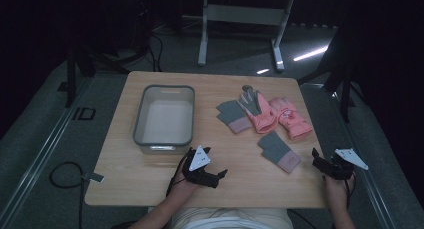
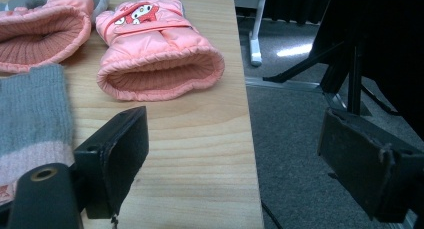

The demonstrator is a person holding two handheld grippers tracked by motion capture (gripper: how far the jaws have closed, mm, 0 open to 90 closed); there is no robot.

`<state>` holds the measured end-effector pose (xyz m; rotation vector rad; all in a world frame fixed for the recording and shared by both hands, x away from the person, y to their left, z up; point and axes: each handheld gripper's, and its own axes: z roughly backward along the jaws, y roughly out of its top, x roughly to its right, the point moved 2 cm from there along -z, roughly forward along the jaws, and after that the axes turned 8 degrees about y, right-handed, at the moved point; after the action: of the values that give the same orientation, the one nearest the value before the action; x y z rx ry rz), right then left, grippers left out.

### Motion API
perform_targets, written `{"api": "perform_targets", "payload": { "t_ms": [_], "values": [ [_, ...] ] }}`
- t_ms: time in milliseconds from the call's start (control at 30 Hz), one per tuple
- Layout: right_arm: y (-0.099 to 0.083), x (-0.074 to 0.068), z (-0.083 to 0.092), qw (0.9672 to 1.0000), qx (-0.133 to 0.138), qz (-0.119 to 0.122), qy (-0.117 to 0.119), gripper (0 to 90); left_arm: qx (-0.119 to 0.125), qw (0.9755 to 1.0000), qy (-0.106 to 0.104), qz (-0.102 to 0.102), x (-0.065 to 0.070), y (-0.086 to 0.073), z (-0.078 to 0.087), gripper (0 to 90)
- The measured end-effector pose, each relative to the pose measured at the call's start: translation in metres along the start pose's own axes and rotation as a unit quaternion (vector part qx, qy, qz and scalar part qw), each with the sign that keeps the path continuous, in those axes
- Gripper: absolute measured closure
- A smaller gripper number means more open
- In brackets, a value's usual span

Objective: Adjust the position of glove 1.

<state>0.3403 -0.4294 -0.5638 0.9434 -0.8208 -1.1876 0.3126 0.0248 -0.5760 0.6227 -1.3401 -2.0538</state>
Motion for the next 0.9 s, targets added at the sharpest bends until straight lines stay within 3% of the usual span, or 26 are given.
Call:
{"api": "perform_targets", "payload": {
  "t_ms": [200, 500, 733, 900],
  "values": [
    [0.0002, 0.0008, -0.0006, 1.0000, -0.004, -0.005, -0.003, 12.9, -0.006, 0.9999, 0.007, -0.012, 0.0035, 0.0004, -0.0010, 2.1],
    [0.0001, 0.0013, -0.0006, 1.0000, -0.004, -0.008, -0.003, 13.7, -0.008, 0.9999, -0.004, 0.006, 0.0004, 0.0004, -0.0012, 1.2],
    [0.0001, -0.0007, -0.0020, 0.9997, -0.020, -0.005, 0.016, 14.1, -0.011, 0.9999, -0.012, 0.003, 0.0010, 0.0005, -0.0017, 1.2],
    [-0.0004, -0.0017, -0.0037, 0.9991, -0.041, -0.008, 0.000, 13.0, -0.009, 0.9998, -0.014, 0.008, 0.0000, 0.0004, -0.0016, 1.2]
  ]
}}
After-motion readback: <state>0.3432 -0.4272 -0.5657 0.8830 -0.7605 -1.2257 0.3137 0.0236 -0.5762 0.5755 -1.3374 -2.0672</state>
